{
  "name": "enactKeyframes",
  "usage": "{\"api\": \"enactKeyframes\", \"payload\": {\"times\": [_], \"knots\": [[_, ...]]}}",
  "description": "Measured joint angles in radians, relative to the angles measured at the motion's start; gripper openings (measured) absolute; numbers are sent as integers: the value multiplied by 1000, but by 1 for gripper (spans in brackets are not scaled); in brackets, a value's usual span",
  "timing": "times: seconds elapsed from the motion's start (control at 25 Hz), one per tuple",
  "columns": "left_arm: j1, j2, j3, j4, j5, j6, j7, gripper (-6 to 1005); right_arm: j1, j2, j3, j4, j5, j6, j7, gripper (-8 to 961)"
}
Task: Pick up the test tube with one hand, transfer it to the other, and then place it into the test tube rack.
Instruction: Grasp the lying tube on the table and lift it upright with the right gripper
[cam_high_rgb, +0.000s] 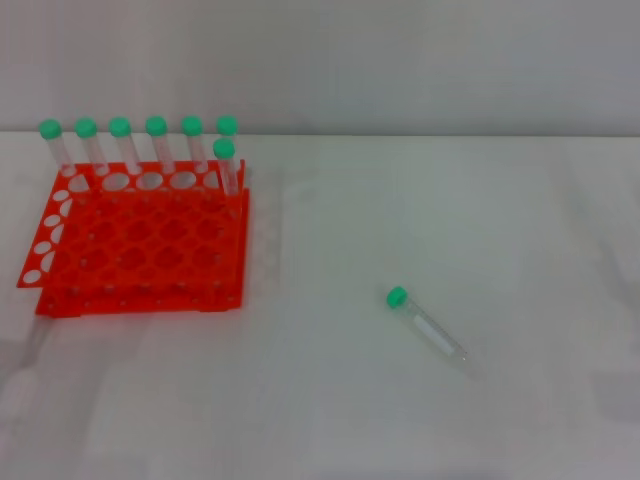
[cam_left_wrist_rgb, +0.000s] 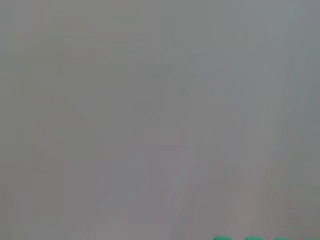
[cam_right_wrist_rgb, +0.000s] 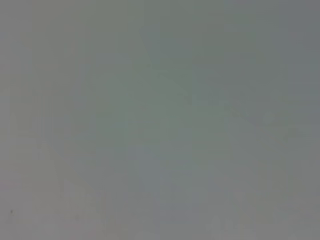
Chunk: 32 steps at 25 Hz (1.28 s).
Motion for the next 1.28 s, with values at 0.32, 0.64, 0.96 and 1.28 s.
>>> {"api": "enactKeyframes", "payload": {"times": [0.32, 0.64, 0.96, 1.28], "knots": [[2, -2, 0, -35, -4, 37, -1, 864, 6, -1, -10, 5, 0, 21, 0, 864], [3, -4, 0, -71, -5, 36, -1, 869, 1, -1, -15, 6, 0, 35, 6, 862], [0, -5, -16, -120, -15, 30, -3, 869, -10, -9, -171, -38, -2, 87, 53, 859], [10, -6, -25, -126, -26, 35, -5, 869, -110, -44, -442, -403, -70, 45, 449, 857]]}}
